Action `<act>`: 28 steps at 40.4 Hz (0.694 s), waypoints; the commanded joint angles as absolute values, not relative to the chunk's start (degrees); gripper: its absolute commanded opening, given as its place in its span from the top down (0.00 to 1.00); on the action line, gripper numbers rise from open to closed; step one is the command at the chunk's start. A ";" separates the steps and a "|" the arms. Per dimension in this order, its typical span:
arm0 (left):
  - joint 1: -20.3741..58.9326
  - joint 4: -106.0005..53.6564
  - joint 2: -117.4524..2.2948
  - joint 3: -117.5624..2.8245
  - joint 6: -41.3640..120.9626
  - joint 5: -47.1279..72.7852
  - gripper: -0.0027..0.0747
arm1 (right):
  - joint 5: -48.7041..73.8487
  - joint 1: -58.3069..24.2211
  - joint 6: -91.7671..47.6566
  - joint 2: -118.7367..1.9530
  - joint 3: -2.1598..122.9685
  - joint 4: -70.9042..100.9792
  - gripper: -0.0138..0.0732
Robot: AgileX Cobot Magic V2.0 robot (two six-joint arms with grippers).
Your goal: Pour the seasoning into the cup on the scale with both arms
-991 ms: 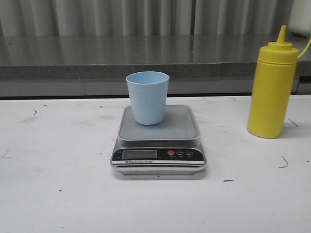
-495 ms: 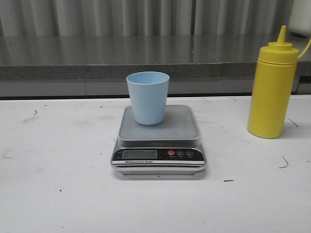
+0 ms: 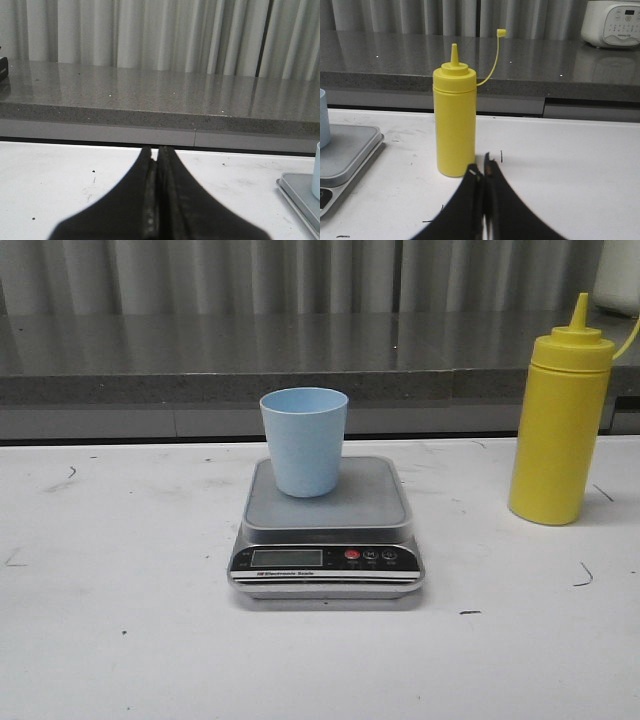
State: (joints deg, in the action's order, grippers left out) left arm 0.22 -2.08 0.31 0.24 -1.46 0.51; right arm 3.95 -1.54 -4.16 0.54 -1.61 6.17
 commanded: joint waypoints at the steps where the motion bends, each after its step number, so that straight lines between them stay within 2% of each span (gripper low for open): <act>1: 0.21 -2.54 1.26 1.61 -1.96 -4.42 0.99 | -1.14 -1.45 -4.53 1.61 -1.22 6.30 0.92; 28: 0.21 -2.54 1.26 1.61 -1.96 -4.42 0.99 | -1.22 -1.45 -1.91 1.61 -1.22 5.16 0.92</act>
